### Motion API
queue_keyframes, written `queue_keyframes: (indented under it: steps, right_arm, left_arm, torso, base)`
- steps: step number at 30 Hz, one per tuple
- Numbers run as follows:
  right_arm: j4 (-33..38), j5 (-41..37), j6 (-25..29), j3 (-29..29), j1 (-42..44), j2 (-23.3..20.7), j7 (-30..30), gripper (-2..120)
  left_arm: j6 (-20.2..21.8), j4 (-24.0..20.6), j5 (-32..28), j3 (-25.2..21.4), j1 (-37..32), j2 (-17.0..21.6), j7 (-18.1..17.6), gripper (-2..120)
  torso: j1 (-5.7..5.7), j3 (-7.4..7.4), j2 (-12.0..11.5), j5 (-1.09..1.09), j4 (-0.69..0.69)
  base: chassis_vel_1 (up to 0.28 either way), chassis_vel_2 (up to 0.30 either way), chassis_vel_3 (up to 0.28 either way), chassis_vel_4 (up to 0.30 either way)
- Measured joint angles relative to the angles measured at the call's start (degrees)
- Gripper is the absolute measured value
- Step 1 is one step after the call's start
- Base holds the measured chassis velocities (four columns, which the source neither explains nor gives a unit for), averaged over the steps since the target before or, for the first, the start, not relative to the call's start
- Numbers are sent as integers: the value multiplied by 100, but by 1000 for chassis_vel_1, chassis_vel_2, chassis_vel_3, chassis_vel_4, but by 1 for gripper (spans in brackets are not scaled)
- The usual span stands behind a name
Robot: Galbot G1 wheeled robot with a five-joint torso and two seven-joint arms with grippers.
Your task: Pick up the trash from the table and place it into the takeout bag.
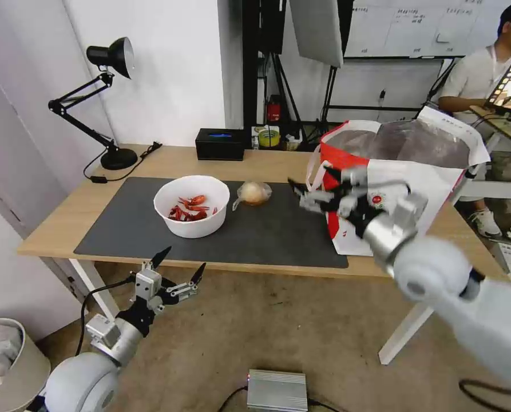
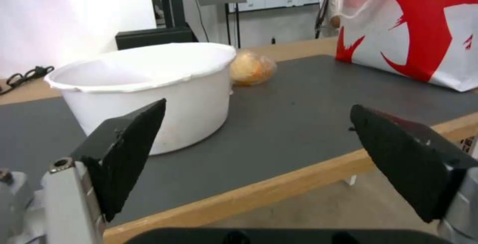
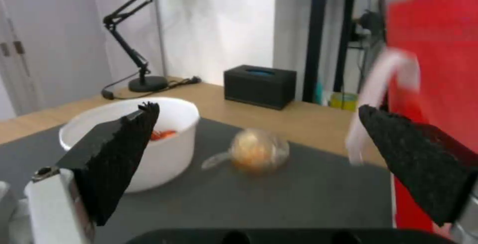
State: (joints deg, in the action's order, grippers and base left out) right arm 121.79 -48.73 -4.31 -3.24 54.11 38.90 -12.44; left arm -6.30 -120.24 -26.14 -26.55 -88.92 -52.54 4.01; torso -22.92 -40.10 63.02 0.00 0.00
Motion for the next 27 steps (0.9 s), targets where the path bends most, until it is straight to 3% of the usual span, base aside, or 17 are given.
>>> queue_keyframes:
  steps: [9, 13, 27]
  right_arm:
    - [-150, 928, 654, -493, 1733, 456, 103, 100]
    - [-275, 1139, 809, -622, 2123, 549, 157, 100]
    - [-499, 1445, 1041, -635, 2498, 710, 128, 100]
  left_arm:
    - [-71, 32, 32, 21, -19, -30, 8, 100]
    - [-93, 63, 64, 69, -21, -38, 11, 100]
    - [-121, 159, 129, 181, -24, -130, 18, 100]
  torso:
    - [0, 0, 0, 0, -1]
    - [0, 0, 0, 0, -1]
    - [0, 0, 0, 0, 0]
  base:
    - [0, 0, 0, 0]
    - [0, 0, 0, 0]
    - [0, 0, 0, 0]
